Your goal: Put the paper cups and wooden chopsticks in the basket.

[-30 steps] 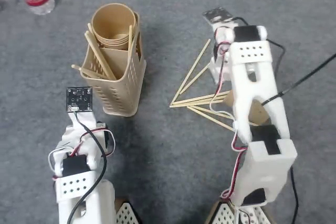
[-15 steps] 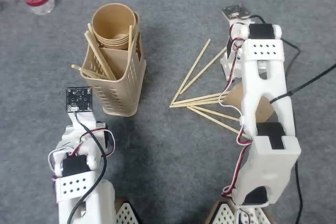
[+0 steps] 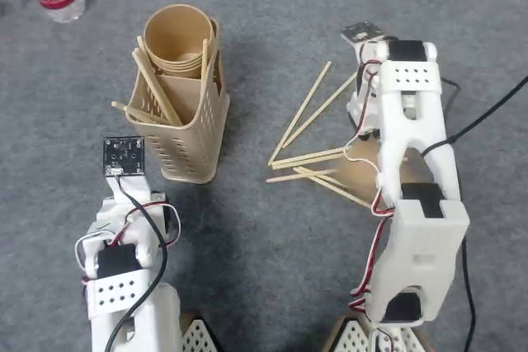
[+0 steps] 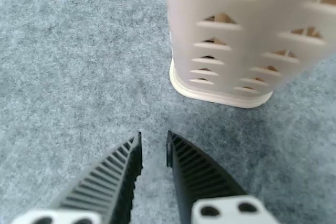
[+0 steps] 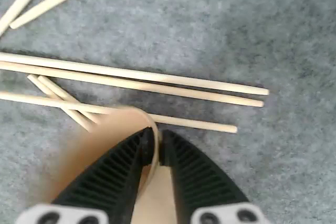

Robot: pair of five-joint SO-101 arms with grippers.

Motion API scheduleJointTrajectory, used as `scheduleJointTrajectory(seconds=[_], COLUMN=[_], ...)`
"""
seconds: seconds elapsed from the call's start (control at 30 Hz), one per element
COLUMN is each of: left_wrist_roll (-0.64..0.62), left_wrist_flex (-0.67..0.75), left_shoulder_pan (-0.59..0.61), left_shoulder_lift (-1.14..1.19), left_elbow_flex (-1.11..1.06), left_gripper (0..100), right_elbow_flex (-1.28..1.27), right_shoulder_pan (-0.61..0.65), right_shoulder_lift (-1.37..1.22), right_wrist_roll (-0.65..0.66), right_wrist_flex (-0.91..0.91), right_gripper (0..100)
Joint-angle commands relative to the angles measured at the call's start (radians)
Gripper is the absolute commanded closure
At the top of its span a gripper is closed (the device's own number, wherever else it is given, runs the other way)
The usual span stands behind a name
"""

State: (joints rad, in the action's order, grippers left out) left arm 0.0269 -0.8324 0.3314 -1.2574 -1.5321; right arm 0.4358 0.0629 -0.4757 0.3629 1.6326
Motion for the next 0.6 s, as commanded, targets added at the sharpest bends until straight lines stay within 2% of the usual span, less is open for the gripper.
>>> scheduleJointTrajectory(seconds=[0.0,0.33,0.57], left_wrist_roll=[0.011,0.011,0.011], left_wrist_flex=[0.018,0.02,0.02], left_shoulder_pan=[0.003,0.003,0.003], left_shoulder_lift=[-0.011,-0.011,-0.011], left_elbow_flex=[0.008,0.008,0.008], left_gripper=[93,93,93], right_elbow_flex=[0.026,0.051,0.262], right_shoulder_pan=[-0.021,-0.038,-0.036], right_shoulder_lift=[0.018,0.053,0.243], right_wrist_roll=[0.025,0.026,0.021], right_wrist_flex=[0.004,0.056,0.134], right_gripper=[98.3,99.2,99.2])
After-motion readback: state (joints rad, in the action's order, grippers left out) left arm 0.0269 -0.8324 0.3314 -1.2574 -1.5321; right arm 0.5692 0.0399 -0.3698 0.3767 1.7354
